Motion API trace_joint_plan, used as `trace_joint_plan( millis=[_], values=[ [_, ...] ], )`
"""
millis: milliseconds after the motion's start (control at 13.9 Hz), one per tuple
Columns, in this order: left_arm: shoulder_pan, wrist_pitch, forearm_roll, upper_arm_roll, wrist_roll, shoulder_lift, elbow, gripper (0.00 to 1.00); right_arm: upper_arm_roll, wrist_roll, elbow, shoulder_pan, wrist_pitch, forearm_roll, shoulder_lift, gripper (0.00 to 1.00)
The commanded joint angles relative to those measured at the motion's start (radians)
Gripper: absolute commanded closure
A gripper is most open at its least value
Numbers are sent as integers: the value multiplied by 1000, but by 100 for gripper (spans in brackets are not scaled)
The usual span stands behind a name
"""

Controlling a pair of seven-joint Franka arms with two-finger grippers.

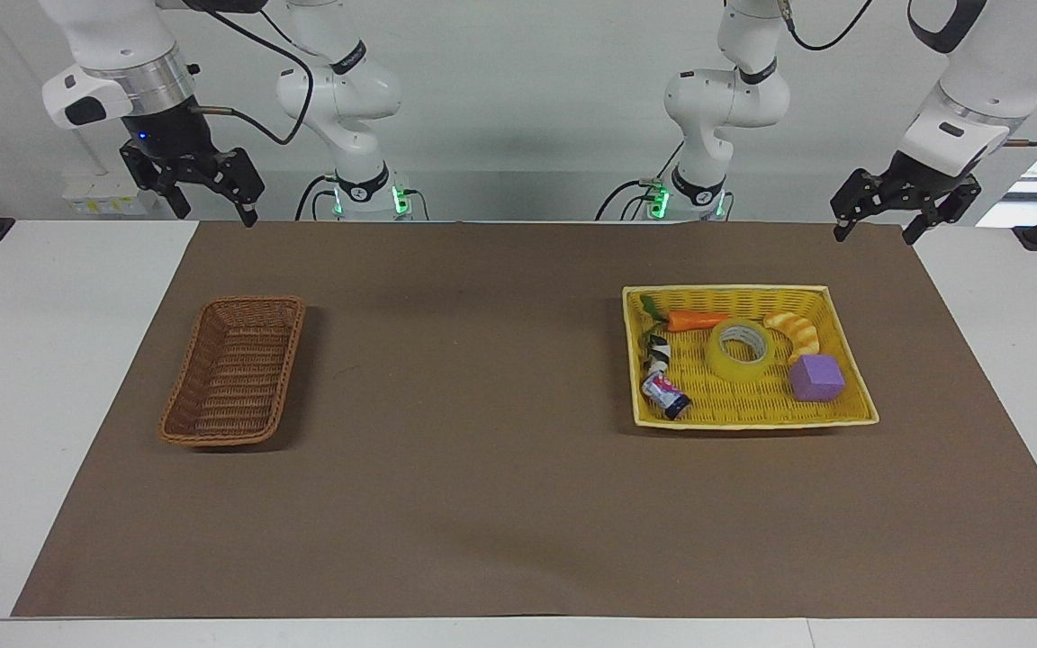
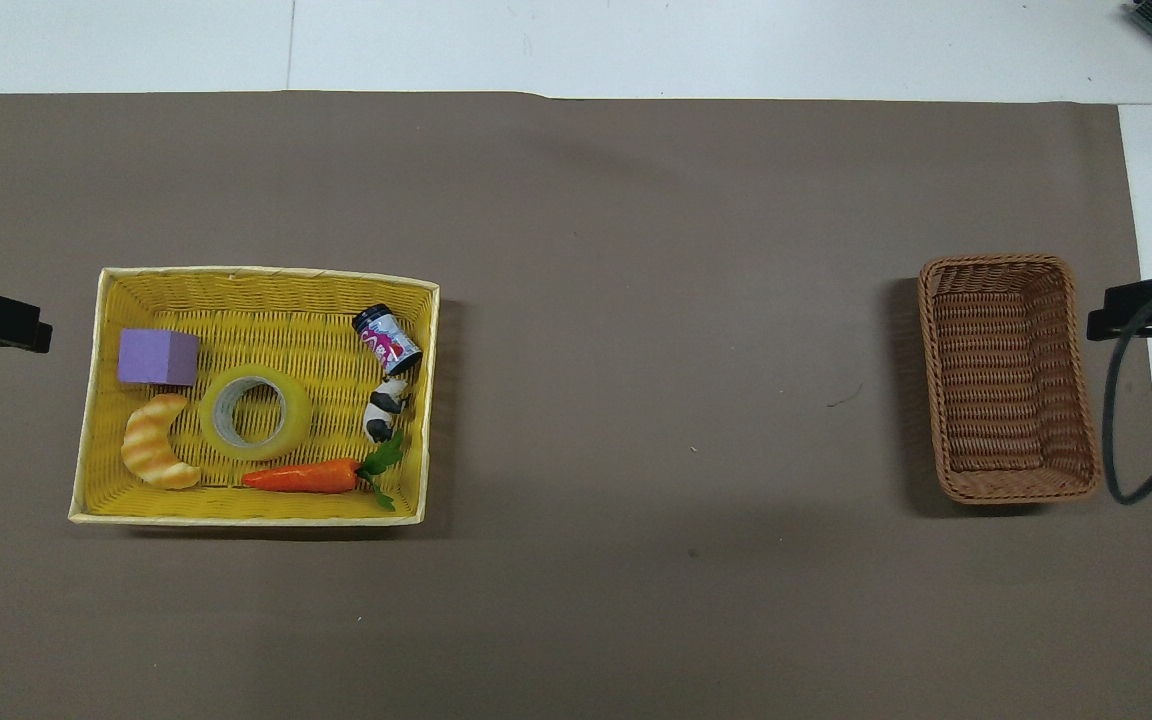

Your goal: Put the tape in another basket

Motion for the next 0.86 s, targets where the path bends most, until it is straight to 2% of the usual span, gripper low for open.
trace_joint_plan(
  millis=[0,288,432,793],
  values=[
    [-5,-21,20,-5,7,-18,-25,0,-7,-16,-13,3,-5,16,-15,0],
    [9,-21,13,3,6,-20,-26,0,-7,-16,-13,3,-5,16,-15,0],
    [-12,-124,-13,-14,8,-44,-44,0,-7,-16,-13,3,-5,16,-15,0],
    [-13,-124,-13,-8,9,-49,-40,0,-7,-16,-13,3,-5,16,-15,0]
  ],
)
